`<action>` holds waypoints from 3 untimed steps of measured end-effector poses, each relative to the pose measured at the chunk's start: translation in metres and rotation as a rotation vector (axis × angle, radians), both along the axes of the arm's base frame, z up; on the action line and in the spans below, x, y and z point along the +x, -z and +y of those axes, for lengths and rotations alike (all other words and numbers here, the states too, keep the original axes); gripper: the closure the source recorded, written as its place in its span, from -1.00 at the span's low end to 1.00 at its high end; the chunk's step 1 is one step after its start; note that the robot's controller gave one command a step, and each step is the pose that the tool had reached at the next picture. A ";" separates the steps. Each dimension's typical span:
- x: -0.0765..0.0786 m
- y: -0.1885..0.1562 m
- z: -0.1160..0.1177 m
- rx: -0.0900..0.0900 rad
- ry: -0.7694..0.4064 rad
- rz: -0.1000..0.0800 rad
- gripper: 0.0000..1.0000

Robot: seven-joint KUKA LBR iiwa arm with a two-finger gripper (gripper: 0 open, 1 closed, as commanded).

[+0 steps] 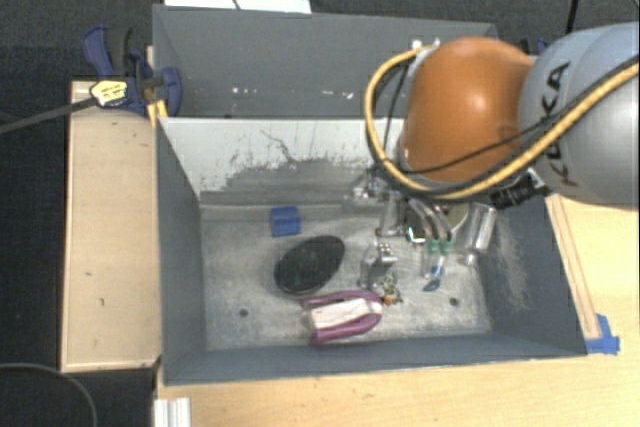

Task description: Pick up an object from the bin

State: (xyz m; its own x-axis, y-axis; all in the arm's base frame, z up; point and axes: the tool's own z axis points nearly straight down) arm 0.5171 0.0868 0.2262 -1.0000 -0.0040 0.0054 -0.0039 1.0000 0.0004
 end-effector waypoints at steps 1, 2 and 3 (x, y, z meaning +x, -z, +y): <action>0.039 0.120 0.069 0.001 -0.172 0.000 -1.00; 0.041 0.117 0.067 0.001 -0.164 -0.005 1.00; 0.041 0.117 0.067 0.001 -0.162 -0.005 -1.00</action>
Offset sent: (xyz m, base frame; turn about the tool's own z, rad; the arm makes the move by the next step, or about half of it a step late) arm 0.0400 0.0670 -0.1173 -0.1704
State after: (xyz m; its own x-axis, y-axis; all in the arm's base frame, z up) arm 0.5577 0.1537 0.1094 -0.9863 -0.1647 0.0004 -0.1647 0.9863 0.0008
